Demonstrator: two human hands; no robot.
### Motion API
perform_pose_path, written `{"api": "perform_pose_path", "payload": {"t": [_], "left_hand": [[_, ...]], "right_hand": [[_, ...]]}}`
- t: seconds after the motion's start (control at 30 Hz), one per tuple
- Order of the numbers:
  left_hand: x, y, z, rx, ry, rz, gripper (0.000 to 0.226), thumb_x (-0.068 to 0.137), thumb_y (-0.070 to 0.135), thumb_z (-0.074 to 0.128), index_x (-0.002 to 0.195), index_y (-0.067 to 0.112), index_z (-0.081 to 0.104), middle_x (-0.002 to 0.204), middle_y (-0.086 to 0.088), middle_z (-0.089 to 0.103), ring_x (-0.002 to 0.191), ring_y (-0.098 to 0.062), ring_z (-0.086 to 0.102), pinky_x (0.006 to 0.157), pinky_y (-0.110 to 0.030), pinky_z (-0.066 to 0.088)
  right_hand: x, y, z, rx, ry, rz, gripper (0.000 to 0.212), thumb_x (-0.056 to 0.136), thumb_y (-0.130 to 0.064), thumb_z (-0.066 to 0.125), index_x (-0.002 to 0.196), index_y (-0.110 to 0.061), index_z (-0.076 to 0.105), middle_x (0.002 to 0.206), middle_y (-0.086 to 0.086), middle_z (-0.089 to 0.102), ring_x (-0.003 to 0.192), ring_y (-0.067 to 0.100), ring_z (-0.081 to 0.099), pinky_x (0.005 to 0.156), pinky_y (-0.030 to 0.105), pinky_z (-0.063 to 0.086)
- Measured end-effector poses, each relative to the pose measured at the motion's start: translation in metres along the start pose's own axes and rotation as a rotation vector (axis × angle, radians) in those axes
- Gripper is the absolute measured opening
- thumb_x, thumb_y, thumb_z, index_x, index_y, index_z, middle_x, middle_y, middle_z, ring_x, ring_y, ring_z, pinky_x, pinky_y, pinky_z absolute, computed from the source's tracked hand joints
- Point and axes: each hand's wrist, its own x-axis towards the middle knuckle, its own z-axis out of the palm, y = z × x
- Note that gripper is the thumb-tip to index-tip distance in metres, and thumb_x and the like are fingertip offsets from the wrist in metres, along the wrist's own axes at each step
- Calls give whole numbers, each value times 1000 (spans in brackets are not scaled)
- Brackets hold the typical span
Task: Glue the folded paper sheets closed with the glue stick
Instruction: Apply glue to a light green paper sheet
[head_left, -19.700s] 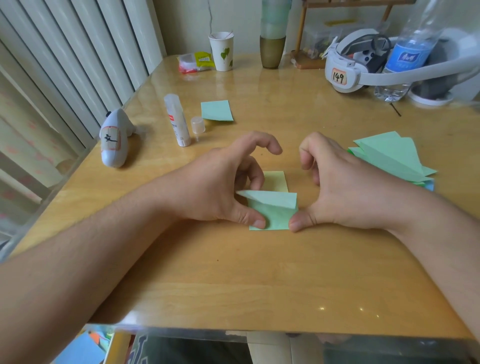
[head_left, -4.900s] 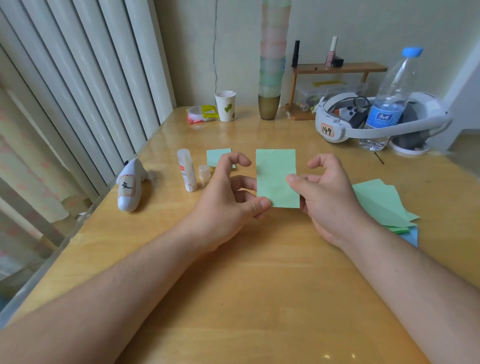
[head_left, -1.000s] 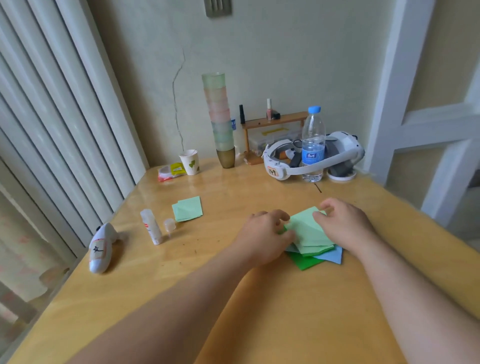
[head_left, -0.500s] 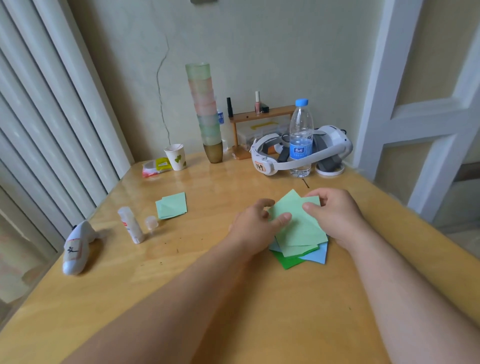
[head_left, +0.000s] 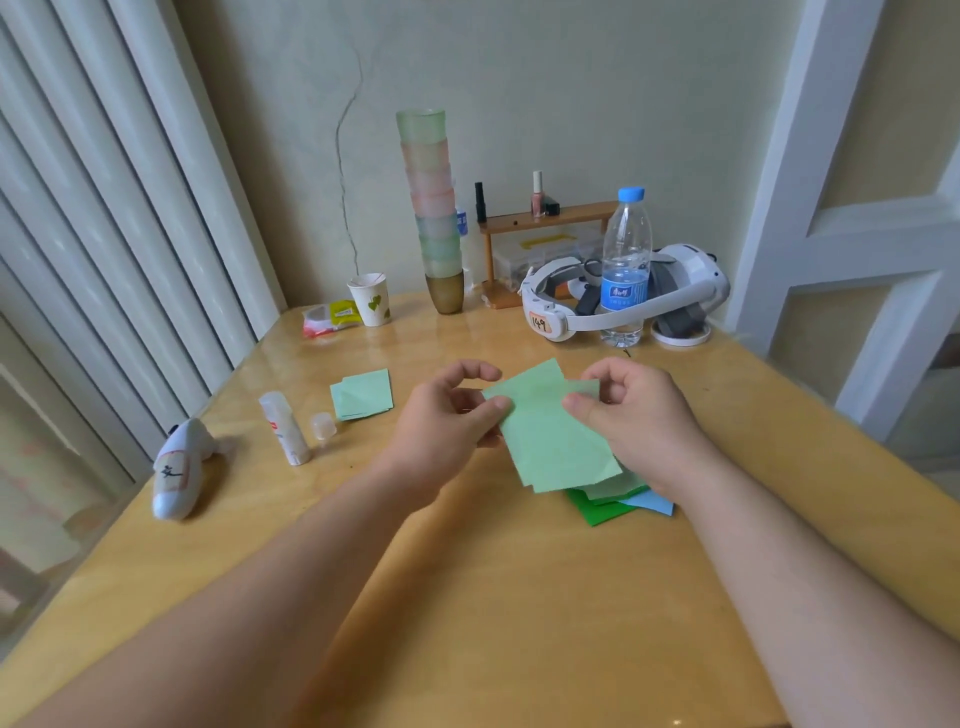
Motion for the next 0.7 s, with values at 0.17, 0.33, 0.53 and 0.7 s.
{"api": "perform_pose_path", "payload": {"t": [0.17, 0.33, 0.53, 0.7], "left_hand": [[-14, 3, -66, 169, 1, 23, 29, 96, 14, 75, 119, 26, 63, 77, -1, 69, 72, -20, 67, 80, -42, 63], [-24, -8, -107, 263, 41, -28, 28, 96, 18, 76, 117, 31, 63, 79, 1, 73, 70, -18, 68, 80, -42, 61], [-23, -37, -117, 253, 40, -31, 30, 96, 19, 76, 118, 34, 63, 79, 3, 70, 75, -14, 69, 84, -41, 63], [-20, -49, -118, 321, 62, -3, 30, 93, 31, 80, 114, 46, 64, 93, -6, 75, 74, -11, 68, 84, -37, 60]], "right_hand": [[4, -28, 34, -306, -182, -155, 19, 88, -28, 82, 83, -26, 64, 58, -19, 54, 54, 1, 43, 59, 27, 41], [31, -40, 54, -429, -164, -137, 21, 99, -12, 63, 95, -32, 63, 79, -9, 65, 70, 15, 61, 63, 37, 54], [43, -9, 76, -746, -204, 0, 46, 102, -4, 43, 129, -39, 55, 113, 0, 60, 88, 17, 60, 63, 31, 48], [41, 3, 74, -750, -134, -13, 42, 102, -10, 51, 133, -38, 55, 110, 0, 58, 86, 17, 57, 63, 33, 43]]}}
